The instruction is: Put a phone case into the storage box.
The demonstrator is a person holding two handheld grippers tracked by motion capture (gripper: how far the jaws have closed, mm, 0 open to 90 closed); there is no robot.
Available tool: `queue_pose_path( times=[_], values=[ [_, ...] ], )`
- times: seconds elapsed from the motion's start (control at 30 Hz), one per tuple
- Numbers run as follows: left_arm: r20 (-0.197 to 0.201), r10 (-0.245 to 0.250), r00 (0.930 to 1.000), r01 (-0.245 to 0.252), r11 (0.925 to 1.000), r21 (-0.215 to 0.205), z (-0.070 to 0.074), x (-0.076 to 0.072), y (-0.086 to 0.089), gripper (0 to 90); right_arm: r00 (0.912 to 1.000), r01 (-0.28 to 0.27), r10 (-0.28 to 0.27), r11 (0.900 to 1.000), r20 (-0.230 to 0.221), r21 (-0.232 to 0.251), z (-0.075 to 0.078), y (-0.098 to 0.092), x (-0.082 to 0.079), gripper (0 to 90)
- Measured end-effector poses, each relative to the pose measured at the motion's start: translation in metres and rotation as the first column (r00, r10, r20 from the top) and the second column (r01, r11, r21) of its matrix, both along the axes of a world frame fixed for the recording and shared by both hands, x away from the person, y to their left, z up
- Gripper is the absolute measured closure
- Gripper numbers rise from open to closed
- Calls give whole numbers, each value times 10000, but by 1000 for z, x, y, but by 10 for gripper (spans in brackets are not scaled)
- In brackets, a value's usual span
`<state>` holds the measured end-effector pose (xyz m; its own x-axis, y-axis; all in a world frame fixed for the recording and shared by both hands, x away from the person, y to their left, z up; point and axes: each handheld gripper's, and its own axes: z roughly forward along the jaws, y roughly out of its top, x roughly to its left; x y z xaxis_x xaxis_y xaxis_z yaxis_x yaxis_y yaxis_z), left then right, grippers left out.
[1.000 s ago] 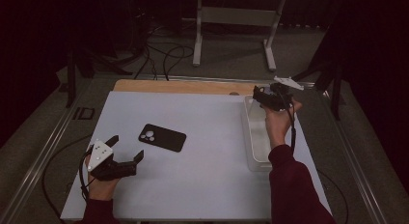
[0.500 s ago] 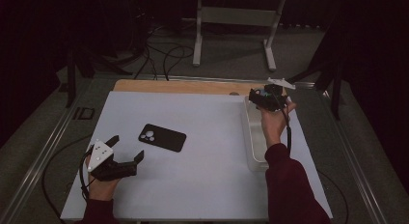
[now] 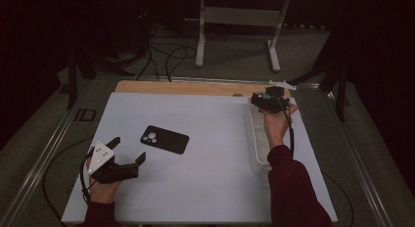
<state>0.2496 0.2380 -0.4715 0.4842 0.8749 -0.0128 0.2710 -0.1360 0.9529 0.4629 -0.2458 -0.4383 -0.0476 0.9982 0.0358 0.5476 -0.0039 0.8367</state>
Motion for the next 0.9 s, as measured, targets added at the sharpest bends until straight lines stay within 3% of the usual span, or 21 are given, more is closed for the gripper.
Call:
queue_pose_path(
  times=[0.27, 0.47, 0.57, 0.67, 0.9],
  values=[
    [12, 3, 10000, -3, 10000, -89, 0, 0, 0, 0, 9999, 74, -73, 9999, 68, -97, -3, 1, 4, 165],
    [8, -19, 10000, 19, 10000, -78, 0, 0, 0, 0, 9997, 223, -225, 9996, -126, -160, -10, 0, 11, 164],
    [-1, -29, 10000, 29, 10000, -84, 0, 0, 0, 0, 9998, 25, -30, 9998, -213, -214, -10, 0, 15, 158],
    [-7, -38, 10000, 38, 10000, -63, 0, 0, 0, 0, 9989, 185, -197, 9994, -417, -279, -9, 0, 17, 95],
    [-29, -50, 10000, 50, 10000, -50, 0, 0, 0, 0, 9999, 157, -156, 9998, 75, -150, 1, 2, 17, 81]
  ],
)
